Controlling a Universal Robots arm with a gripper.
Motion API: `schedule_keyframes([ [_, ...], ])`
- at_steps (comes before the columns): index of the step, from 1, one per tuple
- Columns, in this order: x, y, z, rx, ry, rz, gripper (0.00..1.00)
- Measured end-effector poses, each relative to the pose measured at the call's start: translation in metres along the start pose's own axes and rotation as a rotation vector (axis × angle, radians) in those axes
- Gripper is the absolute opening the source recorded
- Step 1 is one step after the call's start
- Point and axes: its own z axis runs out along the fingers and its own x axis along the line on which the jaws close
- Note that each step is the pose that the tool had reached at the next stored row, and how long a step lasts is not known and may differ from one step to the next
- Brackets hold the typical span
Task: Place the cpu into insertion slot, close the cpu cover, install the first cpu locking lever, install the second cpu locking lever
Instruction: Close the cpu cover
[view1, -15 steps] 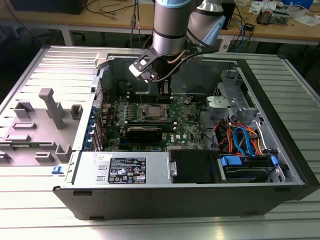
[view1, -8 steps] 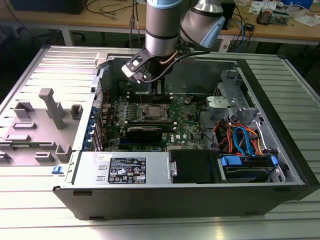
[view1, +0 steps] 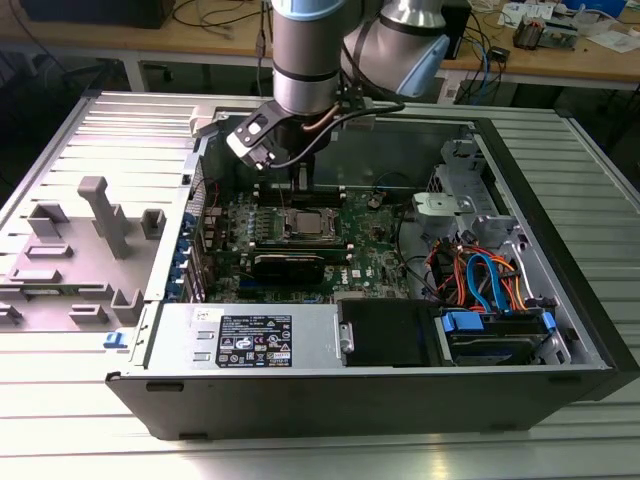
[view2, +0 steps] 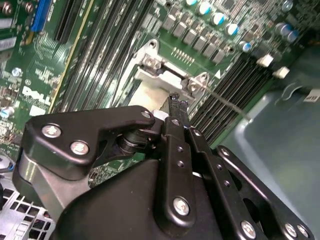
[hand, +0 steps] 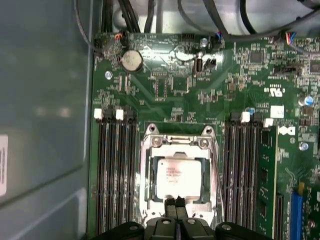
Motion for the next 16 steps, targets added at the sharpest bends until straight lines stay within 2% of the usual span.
schedule_keyframes([
  [5,0.0003,-0.0104,0.0008,-0.0001,0.0007,0.000,0.11],
  [9,0.0001,-0.0112,0.0051,-0.0004,0.0007,0.000,0.11],
  [12,-0.0026,-0.0112,0.0163,-0.0006,0.0008,0.000,0.11],
  [13,-0.0063,-0.0111,0.0280,-0.0006,0.0006,0.000,0.11],
  [14,-0.0089,-0.0111,0.0304,-0.0005,0.0006,0.000,0.11],
  [16,-0.0094,-0.0112,0.0307,-0.0006,0.0008,0.000,0.11],
])
